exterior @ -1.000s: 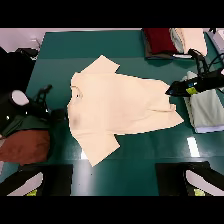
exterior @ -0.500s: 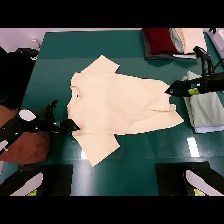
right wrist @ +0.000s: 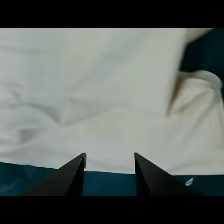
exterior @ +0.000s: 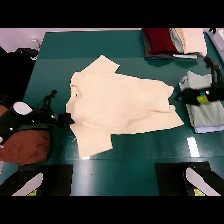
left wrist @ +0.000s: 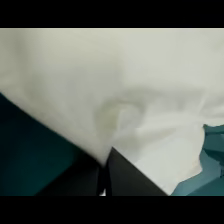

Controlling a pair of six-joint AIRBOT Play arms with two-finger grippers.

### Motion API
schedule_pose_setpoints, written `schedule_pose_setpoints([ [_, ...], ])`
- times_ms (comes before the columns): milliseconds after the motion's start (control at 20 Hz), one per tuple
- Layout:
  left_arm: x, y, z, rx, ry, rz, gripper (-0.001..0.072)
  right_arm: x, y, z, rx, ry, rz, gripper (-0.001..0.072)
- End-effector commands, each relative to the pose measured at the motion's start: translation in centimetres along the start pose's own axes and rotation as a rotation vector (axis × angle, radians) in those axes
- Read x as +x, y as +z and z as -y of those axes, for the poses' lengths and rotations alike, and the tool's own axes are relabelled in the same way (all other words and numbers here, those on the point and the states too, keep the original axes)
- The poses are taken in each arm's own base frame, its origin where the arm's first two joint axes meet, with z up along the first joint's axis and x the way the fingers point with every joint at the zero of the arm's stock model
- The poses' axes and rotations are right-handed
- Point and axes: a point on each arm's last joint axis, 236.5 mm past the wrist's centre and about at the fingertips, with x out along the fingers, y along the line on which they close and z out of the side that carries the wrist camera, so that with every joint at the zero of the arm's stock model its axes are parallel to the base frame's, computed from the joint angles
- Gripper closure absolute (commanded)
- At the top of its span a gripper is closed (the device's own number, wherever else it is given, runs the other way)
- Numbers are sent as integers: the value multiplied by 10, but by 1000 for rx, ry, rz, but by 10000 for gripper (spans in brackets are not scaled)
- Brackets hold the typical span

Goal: Fold the shirts.

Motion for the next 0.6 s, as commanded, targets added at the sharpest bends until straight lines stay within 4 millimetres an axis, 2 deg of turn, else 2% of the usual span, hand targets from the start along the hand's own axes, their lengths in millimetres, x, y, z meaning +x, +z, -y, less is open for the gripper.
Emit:
schedule_pose_setpoints([
  [0, -32, 32, 10, 62, 14, 77, 685, 10, -68, 88, 226, -144, -113, 305],
  [50, -34, 36, 14, 62, 4, 88, 685, 17, -87, 102, 294, -140, -143, 225],
  [150, -34, 40, 15, 56, -2, 104, 685, 34, -120, 120, 407, -119, -195, 224],
  [300, -34, 37, 16, 56, -4, 94, 685, 59, -147, 127, 459, -94, -270, 234],
  [400, -33, 37, 16, 57, -5, 93, 685, 73, -145, 122, 449, -66, -280, 236],
  [550, -34, 36, 16, 55, -5, 91, 685, 94, -121, 101, 437, 18, -229, 274],
])
